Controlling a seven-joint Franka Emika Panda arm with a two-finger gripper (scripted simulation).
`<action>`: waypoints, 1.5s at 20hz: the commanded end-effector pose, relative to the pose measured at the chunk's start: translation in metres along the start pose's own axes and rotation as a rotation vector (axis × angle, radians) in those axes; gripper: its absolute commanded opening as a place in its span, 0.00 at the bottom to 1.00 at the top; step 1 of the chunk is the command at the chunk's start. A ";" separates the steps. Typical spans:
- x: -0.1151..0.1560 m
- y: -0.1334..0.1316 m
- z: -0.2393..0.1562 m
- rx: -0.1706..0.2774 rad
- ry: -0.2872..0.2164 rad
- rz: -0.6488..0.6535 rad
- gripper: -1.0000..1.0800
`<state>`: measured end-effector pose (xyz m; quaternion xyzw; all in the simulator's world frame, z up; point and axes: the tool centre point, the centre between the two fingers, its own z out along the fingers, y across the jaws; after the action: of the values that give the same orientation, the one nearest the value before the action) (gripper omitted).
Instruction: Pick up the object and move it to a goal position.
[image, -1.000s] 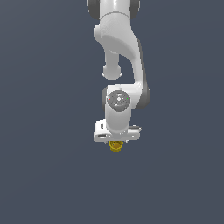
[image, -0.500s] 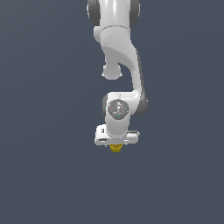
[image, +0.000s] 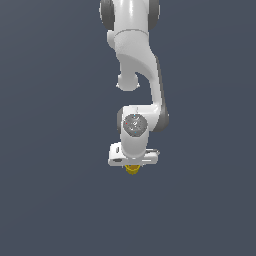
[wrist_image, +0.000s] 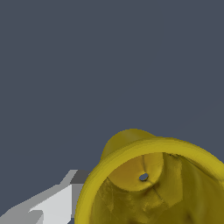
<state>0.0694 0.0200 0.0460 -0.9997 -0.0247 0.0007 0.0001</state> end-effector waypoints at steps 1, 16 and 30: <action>0.000 0.000 0.000 0.000 0.001 0.000 0.00; -0.025 0.013 -0.021 0.000 0.001 0.000 0.00; -0.105 0.055 -0.087 0.000 0.001 0.000 0.00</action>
<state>-0.0230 -0.0345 0.1236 -0.9997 -0.0247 0.0011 0.0001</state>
